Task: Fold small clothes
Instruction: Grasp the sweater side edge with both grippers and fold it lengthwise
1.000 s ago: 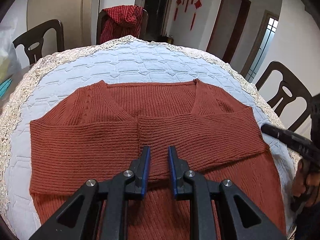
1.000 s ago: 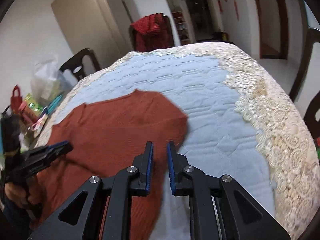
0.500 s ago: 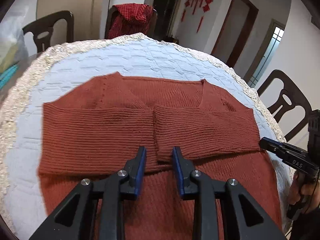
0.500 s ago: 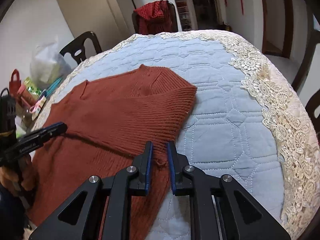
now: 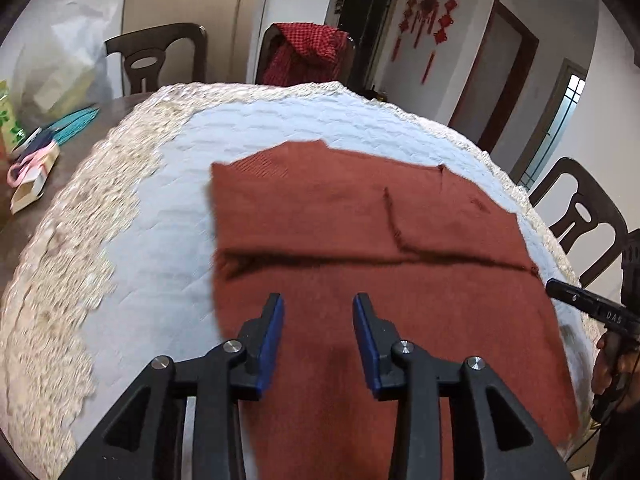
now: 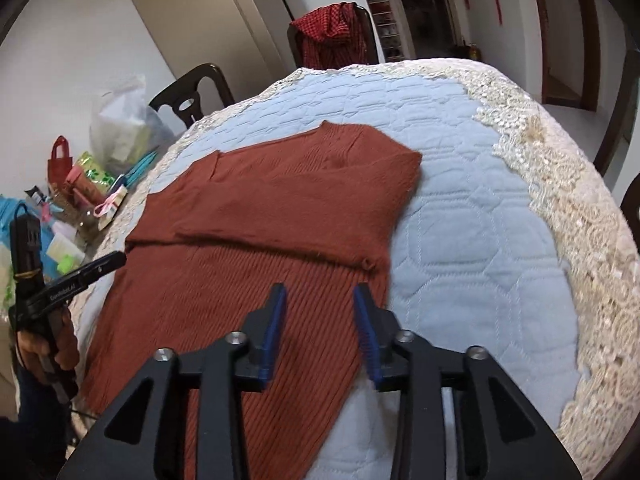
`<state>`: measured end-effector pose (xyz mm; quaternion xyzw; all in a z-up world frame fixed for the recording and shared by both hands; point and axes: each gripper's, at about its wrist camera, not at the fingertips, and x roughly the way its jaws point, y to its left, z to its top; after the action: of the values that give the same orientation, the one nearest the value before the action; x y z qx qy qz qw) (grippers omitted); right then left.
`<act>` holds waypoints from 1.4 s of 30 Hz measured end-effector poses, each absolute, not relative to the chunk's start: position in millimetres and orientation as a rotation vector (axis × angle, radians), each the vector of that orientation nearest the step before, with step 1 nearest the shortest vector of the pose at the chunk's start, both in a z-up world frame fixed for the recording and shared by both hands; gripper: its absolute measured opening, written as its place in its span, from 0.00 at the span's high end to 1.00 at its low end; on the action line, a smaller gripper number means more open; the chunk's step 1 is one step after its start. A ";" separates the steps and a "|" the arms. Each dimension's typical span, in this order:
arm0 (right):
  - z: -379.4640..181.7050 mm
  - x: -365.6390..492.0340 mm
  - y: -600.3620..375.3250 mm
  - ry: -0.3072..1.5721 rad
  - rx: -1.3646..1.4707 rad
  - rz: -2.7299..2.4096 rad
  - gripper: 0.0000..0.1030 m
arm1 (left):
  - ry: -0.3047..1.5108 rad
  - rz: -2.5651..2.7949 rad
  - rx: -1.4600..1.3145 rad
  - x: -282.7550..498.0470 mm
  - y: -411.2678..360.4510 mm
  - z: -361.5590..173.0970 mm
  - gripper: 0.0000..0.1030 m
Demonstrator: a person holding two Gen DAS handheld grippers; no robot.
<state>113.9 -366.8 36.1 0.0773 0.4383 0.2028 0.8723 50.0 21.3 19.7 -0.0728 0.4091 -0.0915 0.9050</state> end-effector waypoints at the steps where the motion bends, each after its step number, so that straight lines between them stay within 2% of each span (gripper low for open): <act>1: 34.3 111.4 -367.3 0.921 0.165 0.420 0.63 | 0.855 -0.181 -0.152 47.2 24.7 16.2 0.63; 12: 29.8 71.2 -367.3 0.928 0.184 0.427 0.63 | 0.862 -0.171 -0.206 7.8 43.3 7.8 0.62; 23: 14.2 25.8 -381.9 0.982 0.385 0.533 0.62 | 0.877 -0.210 -0.304 -47.3 45.7 -1.4 0.60; 28: 9.7 14.0 -381.4 1.023 0.466 0.615 0.62 | 0.881 -0.242 -0.352 -59.4 44.8 -2.1 0.60; 36: 10.8 5.5 -370.8 1.036 0.443 0.663 0.62 | 0.893 -0.298 -0.414 -62.9 43.1 -6.4 0.60; 40: 8.6 9.5 -365.9 1.030 0.447 0.671 0.70 | 0.897 -0.316 -0.462 -55.4 45.5 -8.0 0.60; 42: 7.7 9.2 -365.5 1.033 0.442 0.672 0.82 | 0.900 -0.325 -0.478 -58.3 47.2 -8.9 0.61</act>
<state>9.2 -365.5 7.7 0.2056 0.4802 0.3123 0.7935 -58.3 47.2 -8.9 -0.2280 0.4287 -0.1546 0.8604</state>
